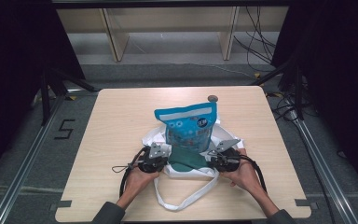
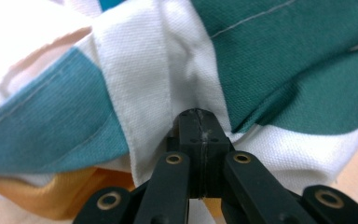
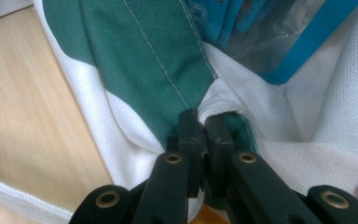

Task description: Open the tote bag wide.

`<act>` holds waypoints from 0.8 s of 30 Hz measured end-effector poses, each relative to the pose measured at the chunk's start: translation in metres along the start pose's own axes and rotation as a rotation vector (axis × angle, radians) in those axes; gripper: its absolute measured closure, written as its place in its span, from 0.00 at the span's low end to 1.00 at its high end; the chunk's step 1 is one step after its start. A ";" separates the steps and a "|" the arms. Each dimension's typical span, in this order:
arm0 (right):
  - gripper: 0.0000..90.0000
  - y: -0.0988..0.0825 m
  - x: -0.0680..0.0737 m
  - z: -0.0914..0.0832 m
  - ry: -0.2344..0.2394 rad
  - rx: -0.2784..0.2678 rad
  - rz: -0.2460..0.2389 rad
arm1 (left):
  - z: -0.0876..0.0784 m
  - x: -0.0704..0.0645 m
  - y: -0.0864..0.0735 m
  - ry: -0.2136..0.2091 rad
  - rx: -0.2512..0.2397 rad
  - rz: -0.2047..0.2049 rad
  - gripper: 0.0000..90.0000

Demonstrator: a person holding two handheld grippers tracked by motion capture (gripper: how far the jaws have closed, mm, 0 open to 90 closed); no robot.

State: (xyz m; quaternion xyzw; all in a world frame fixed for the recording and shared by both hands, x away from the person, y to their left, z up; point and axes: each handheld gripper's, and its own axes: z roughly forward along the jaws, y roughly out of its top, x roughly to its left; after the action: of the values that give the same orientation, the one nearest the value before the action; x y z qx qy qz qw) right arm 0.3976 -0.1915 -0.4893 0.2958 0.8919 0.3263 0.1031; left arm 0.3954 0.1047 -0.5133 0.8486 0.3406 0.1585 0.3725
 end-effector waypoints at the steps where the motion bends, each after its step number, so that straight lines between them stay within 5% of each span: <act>1: 0.98 0.000 -0.001 0.001 0.003 -0.003 0.001 | 0.000 0.001 0.001 0.000 0.004 0.007 0.99; 6: 0.95 0.000 0.001 -0.003 0.027 -0.013 0.043 | -0.009 0.000 0.004 0.008 -0.010 0.003 0.97; 8: 0.93 0.001 0.002 -0.007 0.014 -0.024 0.017 | -0.017 0.000 0.006 0.002 -0.025 0.004 0.94; 13: 0.92 0.003 0.003 -0.016 0.007 -0.044 0.015 | -0.048 -0.008 0.015 -0.011 -0.130 -0.020 0.89; 15: 0.93 0.004 0.003 -0.017 0.015 -0.058 -0.004 | -0.054 -0.012 0.021 -0.049 -0.176 -0.028 0.89; 16: 0.94 0.004 0.003 -0.016 0.012 -0.051 -0.007 | -0.054 -0.017 0.023 -0.064 -0.198 -0.064 0.89; 17: 0.95 0.004 0.005 -0.016 0.007 -0.038 0.000 | -0.054 -0.024 0.026 -0.077 -0.202 -0.033 0.89; 19: 0.96 0.003 0.007 -0.012 0.009 -0.018 -0.023 | -0.043 -0.034 0.030 -0.095 -0.163 0.029 0.89; 22: 0.96 0.002 0.010 -0.009 -0.005 -0.001 -0.026 | -0.016 -0.043 0.024 -0.160 -0.130 -0.017 0.91; 24: 0.96 0.001 0.010 -0.008 0.004 0.003 -0.057 | -0.005 -0.047 0.020 -0.123 -0.071 0.037 0.94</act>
State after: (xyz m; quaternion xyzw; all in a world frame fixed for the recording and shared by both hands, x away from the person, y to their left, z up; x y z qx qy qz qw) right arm 0.3872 -0.1891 -0.4824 0.2697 0.9006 0.3226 0.1104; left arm 0.3682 0.0646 -0.4964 0.8490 0.2956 0.1249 0.4198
